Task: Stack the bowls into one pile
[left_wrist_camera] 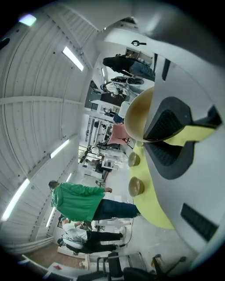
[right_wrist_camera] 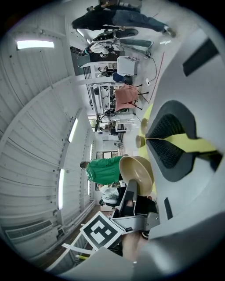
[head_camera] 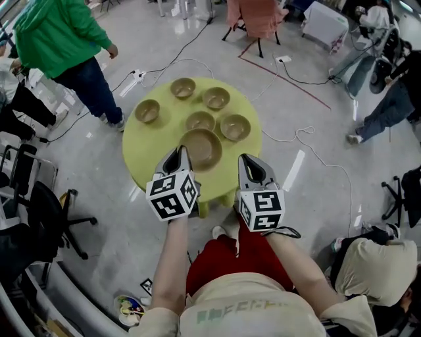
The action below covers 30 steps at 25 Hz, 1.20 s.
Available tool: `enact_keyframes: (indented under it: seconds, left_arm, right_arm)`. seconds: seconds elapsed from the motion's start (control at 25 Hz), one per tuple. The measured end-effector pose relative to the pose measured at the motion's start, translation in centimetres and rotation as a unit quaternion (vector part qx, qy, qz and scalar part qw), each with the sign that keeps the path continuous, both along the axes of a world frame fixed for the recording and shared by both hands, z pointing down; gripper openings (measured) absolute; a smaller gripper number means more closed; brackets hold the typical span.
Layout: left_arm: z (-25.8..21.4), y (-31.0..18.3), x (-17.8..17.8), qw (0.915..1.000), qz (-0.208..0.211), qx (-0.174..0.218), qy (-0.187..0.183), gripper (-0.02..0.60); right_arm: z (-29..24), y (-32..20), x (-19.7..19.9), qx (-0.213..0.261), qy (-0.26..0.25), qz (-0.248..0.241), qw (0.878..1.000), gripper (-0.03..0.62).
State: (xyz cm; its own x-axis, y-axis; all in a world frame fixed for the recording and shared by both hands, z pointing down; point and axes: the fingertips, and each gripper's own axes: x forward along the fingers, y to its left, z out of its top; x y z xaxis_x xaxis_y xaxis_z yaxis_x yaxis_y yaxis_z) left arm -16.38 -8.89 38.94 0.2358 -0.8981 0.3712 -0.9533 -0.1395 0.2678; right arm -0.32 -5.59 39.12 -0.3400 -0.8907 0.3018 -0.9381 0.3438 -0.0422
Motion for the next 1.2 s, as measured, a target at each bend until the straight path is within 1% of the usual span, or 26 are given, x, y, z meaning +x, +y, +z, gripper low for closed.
enact_keyframes:
  seconds: [0.32, 0.44, 0.72, 0.92, 1.2]
  left_arm:
    - [0.3, -1.9, 3.4, 0.9993, 0.036, -0.002, -0.006, 0.031]
    - [0.5, -3.3, 4.9, 0.9989, 0.045, -0.002, -0.015, 0.031]
    - [1.0, -6.1, 8.3, 0.9977, 0.065, -0.011, -0.01, 0.031]
    - [1.6, -8.0, 9.6, 0.9978, 0.064, -0.016, -0.01, 0.031]
    - [2.5, -10.7, 11.5, 0.9985, 0.047, -0.026, -0.014, 0.031]
  right_arm:
    - [0.5, -0.7, 2.6, -0.005, -0.002, 0.03, 1.0, 0.037]
    - [0.7, -1.9, 3.8, -0.008, -0.002, 0.037, 0.999, 0.037]
    - [1.4, -4.5, 6.0, -0.016, -0.005, 0.047, 0.999, 0.037]
    - [1.9, -6.3, 7.6, -0.022, -0.007, 0.047, 0.999, 0.037]
    - [2.8, -9.4, 9.9, -0.032, -0.012, 0.039, 0.999, 0.037]
